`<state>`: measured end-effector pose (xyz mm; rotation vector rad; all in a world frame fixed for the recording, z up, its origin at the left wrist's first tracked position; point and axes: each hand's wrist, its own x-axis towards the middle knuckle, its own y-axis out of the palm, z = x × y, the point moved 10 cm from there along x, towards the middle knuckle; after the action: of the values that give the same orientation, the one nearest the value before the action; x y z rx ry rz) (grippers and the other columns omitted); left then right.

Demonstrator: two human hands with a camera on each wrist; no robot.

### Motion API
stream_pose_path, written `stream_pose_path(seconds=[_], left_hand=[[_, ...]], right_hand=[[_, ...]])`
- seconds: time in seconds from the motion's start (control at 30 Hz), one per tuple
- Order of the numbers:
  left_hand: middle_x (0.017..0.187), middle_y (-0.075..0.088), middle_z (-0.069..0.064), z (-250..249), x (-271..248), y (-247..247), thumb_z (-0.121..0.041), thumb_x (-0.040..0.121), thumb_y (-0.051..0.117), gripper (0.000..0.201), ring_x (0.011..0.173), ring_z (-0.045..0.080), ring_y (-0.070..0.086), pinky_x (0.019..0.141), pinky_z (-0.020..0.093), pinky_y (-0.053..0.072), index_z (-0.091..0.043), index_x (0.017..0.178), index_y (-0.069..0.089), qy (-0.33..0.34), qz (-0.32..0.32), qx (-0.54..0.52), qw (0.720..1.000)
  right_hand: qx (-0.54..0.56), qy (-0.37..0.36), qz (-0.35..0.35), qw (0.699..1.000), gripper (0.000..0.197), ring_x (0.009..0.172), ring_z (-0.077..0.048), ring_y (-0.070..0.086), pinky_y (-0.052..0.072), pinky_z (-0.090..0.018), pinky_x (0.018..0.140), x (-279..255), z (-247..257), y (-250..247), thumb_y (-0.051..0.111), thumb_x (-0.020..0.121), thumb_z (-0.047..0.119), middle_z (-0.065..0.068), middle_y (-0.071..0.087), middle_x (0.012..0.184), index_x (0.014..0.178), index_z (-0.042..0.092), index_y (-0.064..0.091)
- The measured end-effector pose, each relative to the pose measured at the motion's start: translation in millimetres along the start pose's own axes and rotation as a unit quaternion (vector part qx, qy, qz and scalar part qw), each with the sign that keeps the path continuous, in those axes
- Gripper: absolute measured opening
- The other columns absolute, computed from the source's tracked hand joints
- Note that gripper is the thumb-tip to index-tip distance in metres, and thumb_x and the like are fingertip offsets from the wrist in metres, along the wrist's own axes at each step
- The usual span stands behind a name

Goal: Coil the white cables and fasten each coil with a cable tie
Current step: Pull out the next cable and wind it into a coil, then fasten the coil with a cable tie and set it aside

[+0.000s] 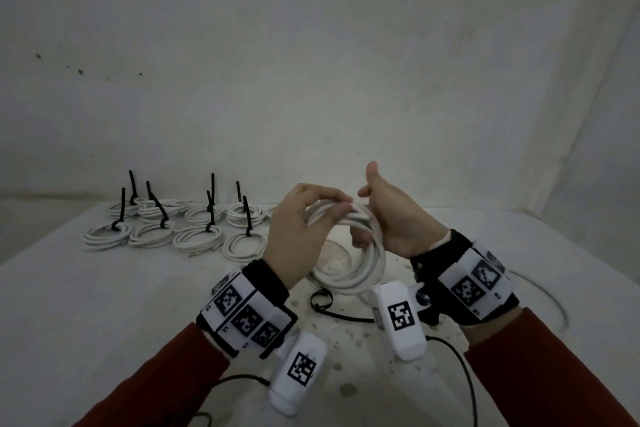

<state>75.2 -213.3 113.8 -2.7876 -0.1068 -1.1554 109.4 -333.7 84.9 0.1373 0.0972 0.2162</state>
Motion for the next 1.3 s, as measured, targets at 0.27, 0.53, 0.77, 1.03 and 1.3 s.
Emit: stream_pose_path(seconds=[0.27, 0.53, 0.77, 1.03, 1.3], left_hand=[[0.07, 0.06, -0.009, 13.8, 2.3, -16.2, -0.014, 0.091, 0.061, 0.005, 0.044, 0.003, 0.043, 0.047, 0.015, 0.036, -0.017, 0.087, 0.062, -0.054, -0.055, -0.066, 0.995], [0.083, 0.069, -0.003, 15.1, -6.9, -11.7, -0.024, 0.095, 0.054, 0.004, 0.048, 0.017, 0.059, 0.04, 0.025, 0.042, -0.021, 0.095, 0.057, -0.102, -0.002, -0.019, 0.995], [0.078, 0.068, 0.007, 31.4, -19.0, -21.4, -0.02, 0.088, 0.065, 0.015, 0.048, 0.018, 0.055, 0.041, 0.026, 0.046, -0.014, 0.102, 0.064, -0.132, 0.027, -0.013, 0.991], [0.07, 0.068, -0.001, 66.7, -35.8, -25.1, -0.038, 0.085, 0.067, 0.021, 0.046, 0.011, 0.06, 0.048, 0.021, 0.047, -0.023, 0.099, 0.061, -0.189, 0.071, 0.096, 0.975], [0.073, 0.068, 0.001, 80.4, -38.2, -43.6, -0.03, 0.088, 0.064, 0.014, 0.044, 0.01, 0.059, 0.045, 0.021, 0.045, -0.021, 0.099, 0.06, -0.166, 0.066, 0.149, 0.973]], right_hand=[[-0.141, -0.271, 0.004, 0.952, 0.031, 0.058, -0.022, 0.058, 0.052, -0.031, 0.058, -31.5, 15.4, 11.4, 0.055, 0.093, 0.03, -0.009, 0.064, 0.085, 0.12, 0.019, 0.045], [-0.157, -0.339, -0.082, 0.924, 0.011, 0.041, -0.018, 0.047, 0.044, -0.029, 0.042, -32.6, 12.5, 11.0, 0.054, 0.097, 0.026, 0.008, 0.06, 0.065, 0.095, 0.017, 0.048], [-0.128, -0.289, -0.062, 0.947, 0.021, 0.038, -0.015, 0.041, 0.041, -0.028, 0.042, -9.0, -13.2, 16.1, 0.056, 0.096, 0.021, 0.001, 0.064, 0.065, 0.081, 0.016, 0.043], [-0.144, -0.203, -0.007, 0.968, 0.018, 0.038, -0.017, 0.047, 0.042, -0.033, 0.048, 13.2, -54.6, 19.1, 0.055, 0.097, 0.017, 0.006, 0.063, 0.053, 0.086, 0.009, 0.043], [-0.23, -0.169, 0.021, 0.958, 0.019, 0.064, -0.027, 0.063, 0.053, -0.037, 0.058, 29.0, -65.9, 24.2, 0.053, 0.098, 0.029, -0.007, 0.07, 0.086, 0.093, 0.011, 0.055]])
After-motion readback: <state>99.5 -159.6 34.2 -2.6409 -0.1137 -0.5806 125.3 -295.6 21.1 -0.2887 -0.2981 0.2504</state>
